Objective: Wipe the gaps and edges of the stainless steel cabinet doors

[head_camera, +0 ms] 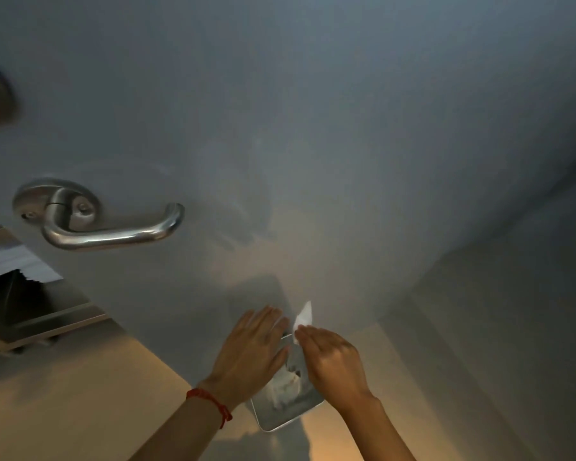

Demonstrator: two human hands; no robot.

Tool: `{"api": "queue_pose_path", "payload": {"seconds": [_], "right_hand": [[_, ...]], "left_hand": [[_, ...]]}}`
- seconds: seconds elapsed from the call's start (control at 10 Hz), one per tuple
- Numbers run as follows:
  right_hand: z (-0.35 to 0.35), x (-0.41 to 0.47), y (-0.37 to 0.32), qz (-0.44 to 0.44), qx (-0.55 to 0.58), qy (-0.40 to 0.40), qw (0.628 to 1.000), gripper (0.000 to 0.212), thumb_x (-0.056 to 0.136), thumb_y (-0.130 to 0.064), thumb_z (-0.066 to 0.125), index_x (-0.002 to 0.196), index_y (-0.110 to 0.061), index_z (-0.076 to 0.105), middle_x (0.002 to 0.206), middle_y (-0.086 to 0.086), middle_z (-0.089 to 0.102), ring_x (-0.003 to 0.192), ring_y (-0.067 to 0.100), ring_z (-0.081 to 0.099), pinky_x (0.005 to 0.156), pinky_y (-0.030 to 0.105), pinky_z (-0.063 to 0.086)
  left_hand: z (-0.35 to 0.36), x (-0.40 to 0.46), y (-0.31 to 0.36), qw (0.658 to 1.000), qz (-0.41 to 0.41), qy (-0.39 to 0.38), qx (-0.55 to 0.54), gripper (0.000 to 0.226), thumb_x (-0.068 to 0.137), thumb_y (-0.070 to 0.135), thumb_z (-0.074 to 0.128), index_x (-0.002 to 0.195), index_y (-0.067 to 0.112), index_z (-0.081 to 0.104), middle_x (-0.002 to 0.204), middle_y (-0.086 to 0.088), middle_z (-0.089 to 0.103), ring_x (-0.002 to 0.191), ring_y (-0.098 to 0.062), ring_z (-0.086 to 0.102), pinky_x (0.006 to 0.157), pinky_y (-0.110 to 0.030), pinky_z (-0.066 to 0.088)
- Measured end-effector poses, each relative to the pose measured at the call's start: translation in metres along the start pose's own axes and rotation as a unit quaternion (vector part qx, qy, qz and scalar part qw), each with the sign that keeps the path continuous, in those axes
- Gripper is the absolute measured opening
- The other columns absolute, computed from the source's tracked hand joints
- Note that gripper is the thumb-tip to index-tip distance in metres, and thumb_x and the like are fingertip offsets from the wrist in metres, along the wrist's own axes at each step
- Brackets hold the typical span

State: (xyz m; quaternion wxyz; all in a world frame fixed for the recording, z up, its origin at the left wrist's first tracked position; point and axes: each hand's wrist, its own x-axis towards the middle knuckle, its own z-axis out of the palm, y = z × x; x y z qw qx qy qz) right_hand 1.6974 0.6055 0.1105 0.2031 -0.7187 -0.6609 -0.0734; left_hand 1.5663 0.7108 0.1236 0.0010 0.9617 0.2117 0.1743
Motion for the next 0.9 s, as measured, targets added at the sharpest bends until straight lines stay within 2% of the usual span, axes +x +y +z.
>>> {"api": "queue_pose_path", "payload": {"seconds": [0.1,0.2,0.3,0.6,0.8,0.9], "right_hand": [[0.018,-0.005,0.004,0.008,0.002,-0.013,1.000,0.053,0.033,-0.004,0.086,0.084,-0.013,0.079,0.083,0.000,0.075,0.069,0.009,0.071,0.066,0.020,0.055],[0.033,-0.009,0.008,0.013,0.007,-0.022,1.000,0.049,0.036,-0.007,0.088,0.084,-0.014,0.078,0.082,-0.001,0.075,0.069,0.008,0.071,0.067,0.020,0.055],[0.048,-0.012,0.011,0.015,0.011,-0.029,0.999,0.046,0.040,-0.010,0.089,0.085,-0.014,0.078,0.081,-0.001,0.075,0.068,0.009,0.071,0.067,0.020,0.055],[0.076,-0.018,0.011,0.038,0.006,-0.053,0.998,0.053,0.033,-0.016,0.095,0.083,-0.014,0.079,0.082,0.000,0.075,0.068,0.010,0.071,0.063,0.021,0.056],[0.079,-0.018,0.010,0.048,0.001,-0.037,0.998,0.050,0.036,-0.019,0.096,0.083,-0.011,0.079,0.084,0.002,0.075,0.074,0.013,0.072,0.069,0.022,0.056],[0.074,-0.019,0.007,0.044,0.015,-0.054,0.997,0.052,0.037,-0.020,0.095,0.085,-0.012,0.079,0.088,0.002,0.075,0.078,0.013,0.072,0.073,0.022,0.055]], "left_hand": [[0.019,-0.007,-0.002,1.000,0.006,-0.011,-0.012,0.063,0.099,0.037,0.018,0.095,0.012,0.075,0.101,-0.005,0.072,0.093,-0.018,0.069,0.076,-0.036,0.056],[0.032,-0.014,-0.004,0.999,-0.006,-0.034,-0.032,0.075,0.101,0.036,0.003,0.098,0.012,0.074,0.104,-0.007,0.071,0.096,-0.019,0.068,0.078,-0.038,0.055],[0.044,-0.021,-0.006,0.998,-0.015,-0.054,-0.041,0.073,0.101,0.037,0.005,0.101,0.011,0.073,0.106,-0.006,0.070,0.098,-0.019,0.068,0.080,-0.040,0.054],[0.060,-0.034,-0.012,0.994,-0.038,-0.083,-0.051,0.074,0.101,0.038,0.005,0.101,0.009,0.073,0.107,-0.008,0.070,0.100,-0.020,0.067,0.079,-0.041,0.054],[0.062,-0.036,-0.015,0.995,-0.036,-0.091,-0.032,0.074,0.101,0.038,0.005,0.101,0.007,0.073,0.107,-0.009,0.070,0.099,-0.022,0.067,0.079,-0.043,0.055],[0.058,-0.036,-0.013,0.995,-0.030,-0.089,-0.034,0.075,0.101,0.038,0.004,0.101,0.007,0.073,0.107,-0.010,0.070,0.099,-0.022,0.067,0.079,-0.043,0.055]]}}
